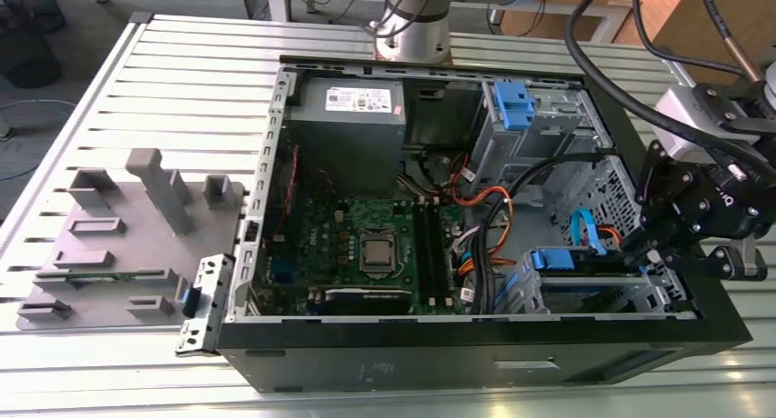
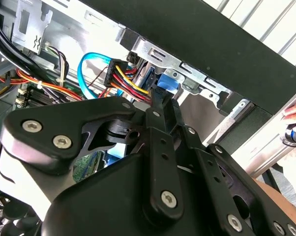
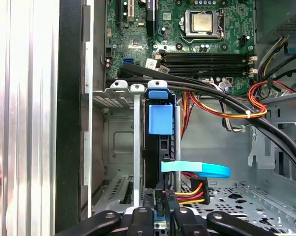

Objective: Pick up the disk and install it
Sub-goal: 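Insert the second disk wire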

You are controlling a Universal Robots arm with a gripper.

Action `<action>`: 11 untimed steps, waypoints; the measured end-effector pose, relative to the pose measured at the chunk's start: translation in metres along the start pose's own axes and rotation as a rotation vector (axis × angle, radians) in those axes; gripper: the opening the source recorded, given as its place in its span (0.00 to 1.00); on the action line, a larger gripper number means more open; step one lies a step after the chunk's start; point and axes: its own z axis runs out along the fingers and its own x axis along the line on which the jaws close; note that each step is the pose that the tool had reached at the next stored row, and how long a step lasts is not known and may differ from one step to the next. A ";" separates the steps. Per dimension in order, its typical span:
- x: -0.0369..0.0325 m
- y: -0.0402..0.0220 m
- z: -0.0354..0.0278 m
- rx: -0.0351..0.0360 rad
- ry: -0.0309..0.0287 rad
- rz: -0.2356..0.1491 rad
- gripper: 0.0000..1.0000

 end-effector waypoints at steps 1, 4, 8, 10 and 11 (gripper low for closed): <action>0.0000 0.0000 0.0004 0.0000 -0.0001 0.000 0.24; 0.0000 0.0011 0.0017 0.0006 -0.0001 0.000 0.24; 0.0001 0.0019 0.0023 0.0008 -0.0001 0.000 0.24; 0.0001 0.0022 0.0026 0.0008 -0.0002 0.000 0.24; 0.0001 0.0024 0.0028 0.0008 -0.0002 0.000 0.24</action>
